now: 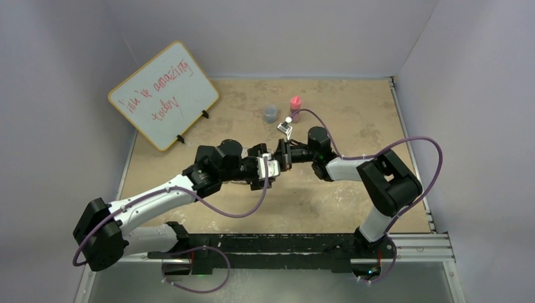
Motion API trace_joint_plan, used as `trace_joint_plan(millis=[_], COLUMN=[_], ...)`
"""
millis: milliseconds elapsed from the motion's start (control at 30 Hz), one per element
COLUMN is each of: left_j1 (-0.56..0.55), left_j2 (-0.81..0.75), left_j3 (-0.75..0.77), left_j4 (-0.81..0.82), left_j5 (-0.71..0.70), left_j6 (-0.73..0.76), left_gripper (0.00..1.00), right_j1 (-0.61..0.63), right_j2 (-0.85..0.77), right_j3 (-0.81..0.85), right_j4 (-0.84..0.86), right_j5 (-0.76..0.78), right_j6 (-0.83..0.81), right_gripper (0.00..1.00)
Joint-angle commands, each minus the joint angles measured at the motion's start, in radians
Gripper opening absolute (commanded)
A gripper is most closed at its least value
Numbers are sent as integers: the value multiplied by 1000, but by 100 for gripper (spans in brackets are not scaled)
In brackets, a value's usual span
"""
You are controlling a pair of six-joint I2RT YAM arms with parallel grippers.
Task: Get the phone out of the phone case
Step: Remove the phone case from the phone.
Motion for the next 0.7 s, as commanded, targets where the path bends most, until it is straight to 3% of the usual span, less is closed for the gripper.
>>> trace_joint_plan(millis=[0,200,400,533,667], left_j1=[74,158,158,162,181], left_j2=[-78,-147,-165,-188,-170], left_j3=[2,-23,-23,-10,89], left_j4=[54,152,168,147,-4], left_j5=[61,208,260,189,-55], left_j6=[-60,-157,-178,-179,-186], left_gripper=[5,0,0,0,0], right_j1=[5,6,5,4,-2], right_j2=[-31,-24,-8,-5,-20], right_j3=[46,107,139,161,186], right_j4=[-33,-411,-492,-540,-654], right_j5=[-31,30,70,81,112], right_j6=[-82,-357,-412,-440,-538], right_gripper=[0,0,0,0,0])
